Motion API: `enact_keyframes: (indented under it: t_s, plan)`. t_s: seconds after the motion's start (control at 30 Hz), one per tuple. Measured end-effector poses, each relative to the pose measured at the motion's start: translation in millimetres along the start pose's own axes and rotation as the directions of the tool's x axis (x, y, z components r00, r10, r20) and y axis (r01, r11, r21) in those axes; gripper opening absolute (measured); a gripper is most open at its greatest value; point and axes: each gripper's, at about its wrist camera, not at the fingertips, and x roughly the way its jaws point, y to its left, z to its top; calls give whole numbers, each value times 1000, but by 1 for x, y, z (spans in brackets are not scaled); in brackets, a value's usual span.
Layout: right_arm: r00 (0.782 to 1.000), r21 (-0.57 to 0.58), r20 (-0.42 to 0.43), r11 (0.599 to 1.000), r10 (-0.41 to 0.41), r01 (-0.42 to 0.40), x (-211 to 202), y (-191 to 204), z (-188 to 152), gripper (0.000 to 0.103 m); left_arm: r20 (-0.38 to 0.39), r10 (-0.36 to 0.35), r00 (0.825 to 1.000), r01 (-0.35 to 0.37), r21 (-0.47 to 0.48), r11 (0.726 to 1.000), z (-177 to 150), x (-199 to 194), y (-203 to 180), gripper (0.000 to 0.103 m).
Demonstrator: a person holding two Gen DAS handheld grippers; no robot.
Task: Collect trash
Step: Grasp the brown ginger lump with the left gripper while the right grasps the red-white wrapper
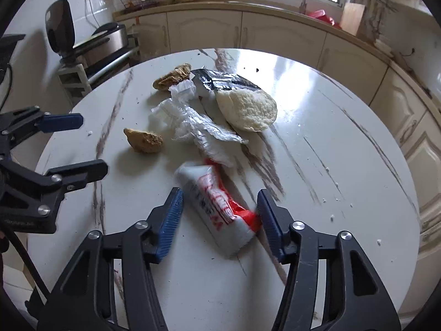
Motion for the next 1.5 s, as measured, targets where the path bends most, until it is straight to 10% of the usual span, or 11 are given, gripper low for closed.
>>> enact_keyframes:
  t_s: [0.17,0.4,0.6,1.0,1.5]
  plan:
    - [1000,36,5,999,2,-2,-5,-10,-5,18,0,7,1000,-7,17,1000,11,20,-8,76]
    - [998,118,34,991,60,-63,-12,-23,-11,14,7,-14,1000,14,18,1000,21,40,-15,74]
    - [996,142,55,987,70,-77,-17,-25,-15,12,21,-62,998,62,-1,998,22,43,-16,37]
    - [991,167,111,981,77,-95,-46,-5,-15,12,104,-81,991,82,-13,997,-12,-14,-11,36]
    - [956,-18,207,978,208,-208,-79,170,25,11,218,-72,973,109,-165,980,-100,-119,100,26]
